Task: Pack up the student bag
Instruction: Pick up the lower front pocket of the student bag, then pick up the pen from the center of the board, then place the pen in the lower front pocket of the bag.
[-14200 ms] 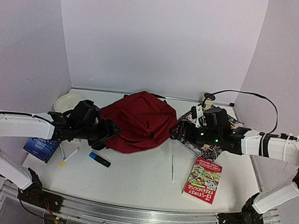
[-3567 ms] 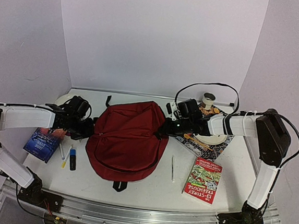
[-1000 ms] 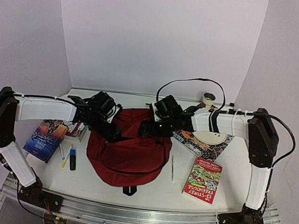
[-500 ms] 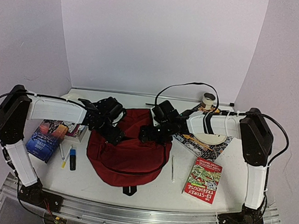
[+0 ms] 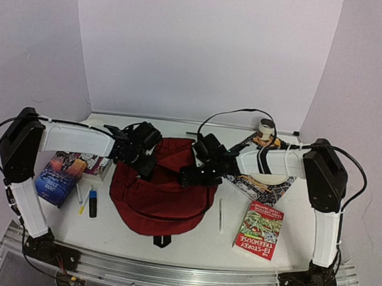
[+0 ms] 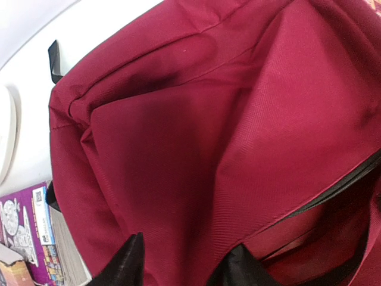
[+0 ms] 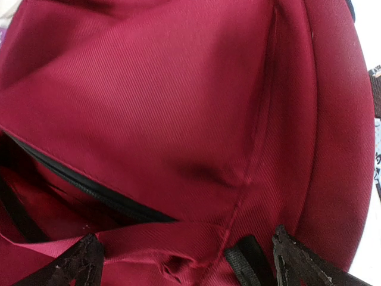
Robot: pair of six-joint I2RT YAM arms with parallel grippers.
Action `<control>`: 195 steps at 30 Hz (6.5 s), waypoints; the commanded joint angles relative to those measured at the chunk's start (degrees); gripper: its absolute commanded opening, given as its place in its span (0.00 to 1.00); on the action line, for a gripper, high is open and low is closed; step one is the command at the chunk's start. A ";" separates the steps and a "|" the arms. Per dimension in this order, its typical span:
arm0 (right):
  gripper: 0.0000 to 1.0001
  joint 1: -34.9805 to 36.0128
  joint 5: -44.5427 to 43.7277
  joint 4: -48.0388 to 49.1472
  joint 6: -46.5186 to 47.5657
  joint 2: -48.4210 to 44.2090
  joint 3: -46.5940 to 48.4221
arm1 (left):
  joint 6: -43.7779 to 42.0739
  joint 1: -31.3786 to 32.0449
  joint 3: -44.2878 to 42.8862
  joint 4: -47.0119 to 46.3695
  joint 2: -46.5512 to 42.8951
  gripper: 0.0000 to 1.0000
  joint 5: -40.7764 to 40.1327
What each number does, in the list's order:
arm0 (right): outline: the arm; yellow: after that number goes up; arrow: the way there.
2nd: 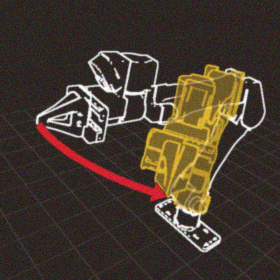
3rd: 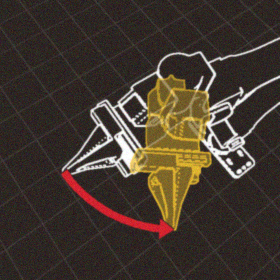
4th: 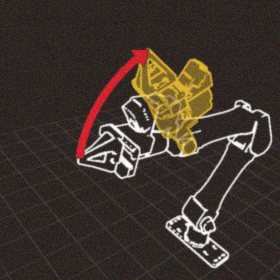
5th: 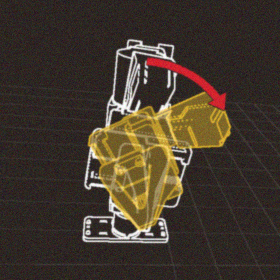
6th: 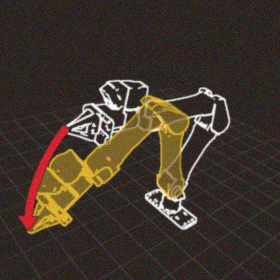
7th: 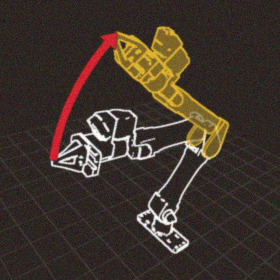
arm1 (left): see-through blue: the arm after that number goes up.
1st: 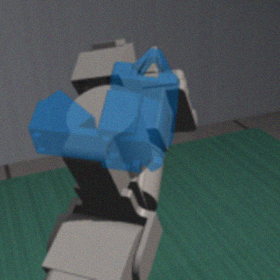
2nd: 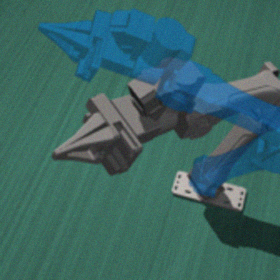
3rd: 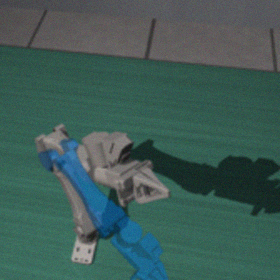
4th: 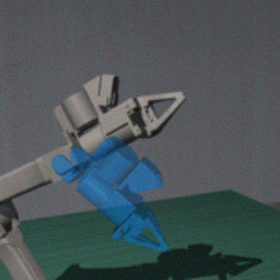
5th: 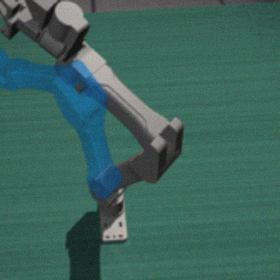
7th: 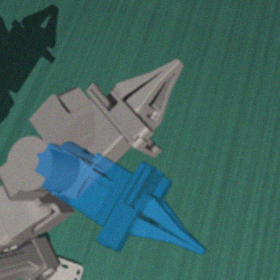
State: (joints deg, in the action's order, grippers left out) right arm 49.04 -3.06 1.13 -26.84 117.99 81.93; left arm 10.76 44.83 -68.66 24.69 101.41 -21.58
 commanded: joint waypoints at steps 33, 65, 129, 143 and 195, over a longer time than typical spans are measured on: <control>0.98 0.46 -1.73 -6.84 1.37 -12.56 0.78 | 13.50 -0.18 9.48 -13.70 -11.97 0.00 11.26; 0.65 -0.05 1.07 -20.52 -13.53 -19.87 -20.80 | 17.18 -0.18 9.10 -12.28 -13.76 0.00 14.32; 0.00 1.54 7.85 -20.07 -29.95 -25.45 -7.47 | 22.88 -0.18 5.86 -9.40 -12.16 0.00 25.18; 0.00 3.87 19.11 -4.06 -40.75 -19.02 -6.58 | 25.63 -0.18 5.44 -9.79 -11.39 0.00 27.90; 0.08 3.85 5.34 16.70 -74.41 1.20 1.85 | 20.82 -0.18 10.97 -9.65 -17.99 0.00 30.89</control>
State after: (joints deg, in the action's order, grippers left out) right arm 53.01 3.11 14.61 -101.42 117.53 80.39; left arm 32.93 44.69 -57.95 16.56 86.50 8.78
